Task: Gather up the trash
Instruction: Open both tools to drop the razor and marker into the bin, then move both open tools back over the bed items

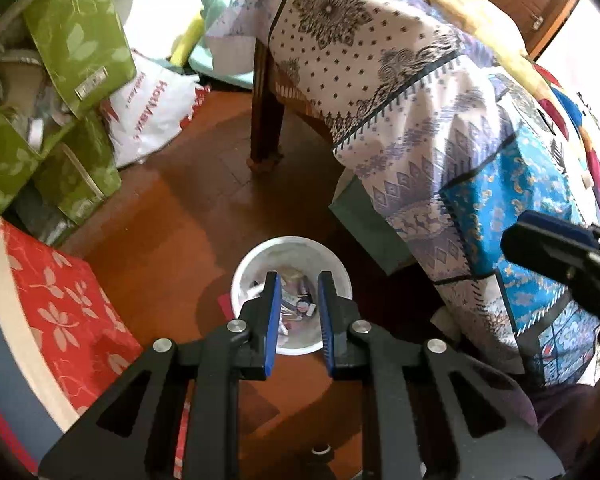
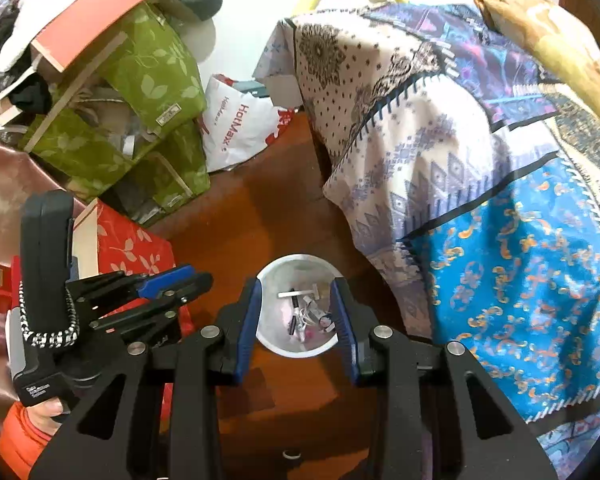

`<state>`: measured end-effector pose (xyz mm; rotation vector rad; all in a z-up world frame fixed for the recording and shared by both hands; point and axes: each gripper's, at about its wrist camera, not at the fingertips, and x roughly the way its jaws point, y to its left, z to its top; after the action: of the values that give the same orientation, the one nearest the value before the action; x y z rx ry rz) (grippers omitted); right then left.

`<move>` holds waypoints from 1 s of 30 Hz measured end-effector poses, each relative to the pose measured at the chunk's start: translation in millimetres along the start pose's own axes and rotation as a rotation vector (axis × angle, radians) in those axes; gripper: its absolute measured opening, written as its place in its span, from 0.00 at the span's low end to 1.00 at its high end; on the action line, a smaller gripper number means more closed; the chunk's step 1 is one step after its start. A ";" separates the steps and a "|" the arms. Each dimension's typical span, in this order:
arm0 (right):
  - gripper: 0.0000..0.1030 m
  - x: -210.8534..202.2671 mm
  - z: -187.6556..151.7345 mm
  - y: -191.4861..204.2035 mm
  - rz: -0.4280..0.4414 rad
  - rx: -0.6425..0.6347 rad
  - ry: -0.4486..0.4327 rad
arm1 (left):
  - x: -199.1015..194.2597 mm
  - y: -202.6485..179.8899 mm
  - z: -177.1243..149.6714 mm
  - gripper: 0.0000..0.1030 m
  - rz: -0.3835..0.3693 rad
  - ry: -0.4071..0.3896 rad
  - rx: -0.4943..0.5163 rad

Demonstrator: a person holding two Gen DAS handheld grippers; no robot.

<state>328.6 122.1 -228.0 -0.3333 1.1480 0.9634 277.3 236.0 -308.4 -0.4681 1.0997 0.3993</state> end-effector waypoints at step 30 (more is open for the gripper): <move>0.47 -203.9 -79.1 -118.9 -0.236 0.174 -0.356 | -143.2 -222.4 9.0 0.57 -0.102 -0.254 0.297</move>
<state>356.5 -95.2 -109.8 -0.1442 0.8373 0.6763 343.7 44.4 -138.4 -0.2026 0.8664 0.1937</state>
